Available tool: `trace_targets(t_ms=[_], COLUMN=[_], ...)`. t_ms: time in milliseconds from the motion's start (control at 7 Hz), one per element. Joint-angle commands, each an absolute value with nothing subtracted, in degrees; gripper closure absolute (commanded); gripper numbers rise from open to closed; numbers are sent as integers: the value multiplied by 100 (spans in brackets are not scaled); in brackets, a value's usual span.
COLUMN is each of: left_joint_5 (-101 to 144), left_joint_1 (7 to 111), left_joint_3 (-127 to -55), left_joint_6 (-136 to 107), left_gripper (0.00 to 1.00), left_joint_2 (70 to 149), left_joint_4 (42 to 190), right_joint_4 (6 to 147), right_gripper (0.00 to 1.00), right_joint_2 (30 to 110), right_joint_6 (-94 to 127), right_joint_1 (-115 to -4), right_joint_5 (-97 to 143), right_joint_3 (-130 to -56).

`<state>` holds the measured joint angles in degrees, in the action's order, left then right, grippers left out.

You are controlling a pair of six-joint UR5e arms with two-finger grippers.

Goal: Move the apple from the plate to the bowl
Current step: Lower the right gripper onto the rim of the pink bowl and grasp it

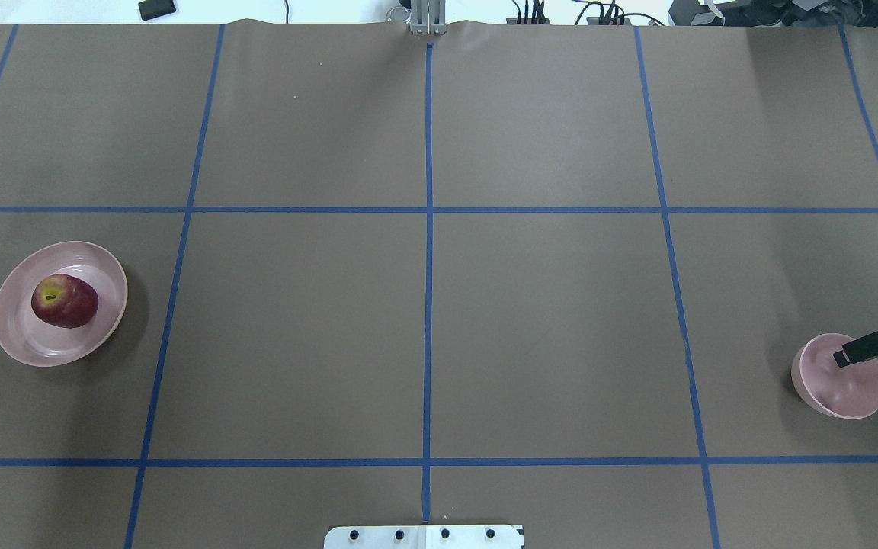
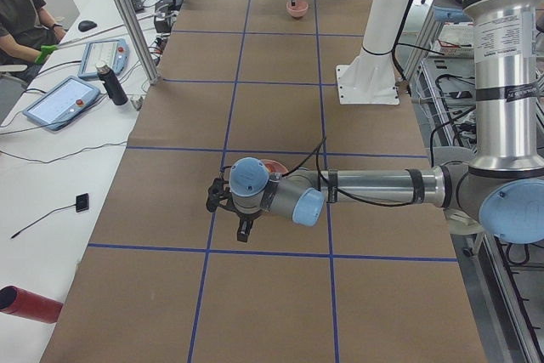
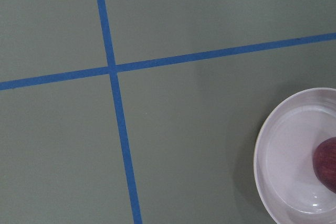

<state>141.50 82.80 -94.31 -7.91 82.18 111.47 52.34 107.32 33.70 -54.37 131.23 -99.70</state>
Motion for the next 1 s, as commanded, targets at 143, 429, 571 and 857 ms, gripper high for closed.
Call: trace_targets(t_ms=[143, 429, 571, 857], left_joint_5=[14150, 14159, 14150, 13967], left_joint_1=[8279, 8288, 8279, 8218], left_joint_3=[-9431, -9465, -9509, -9466], left_joint_6=[-791, -800, -826, -826], left_gripper=[2, 2, 2, 2], left_joint_2=[8209, 8174, 8165, 8165], left_joint_4=[11188, 11267, 11590, 12241], right_joint_4=[5089, 5089, 5089, 5089], right_gripper=[100, 100, 100, 100], right_joint_2=[10802, 10828, 10828, 10523], right_joint_6=[3401, 3428, 3480, 4004], right_joint_1=[-5414, -5432, -5432, -5423], right_joint_5=[13122, 13148, 13166, 13175], right_joint_3=[-9914, -9966, -10115, -10248])
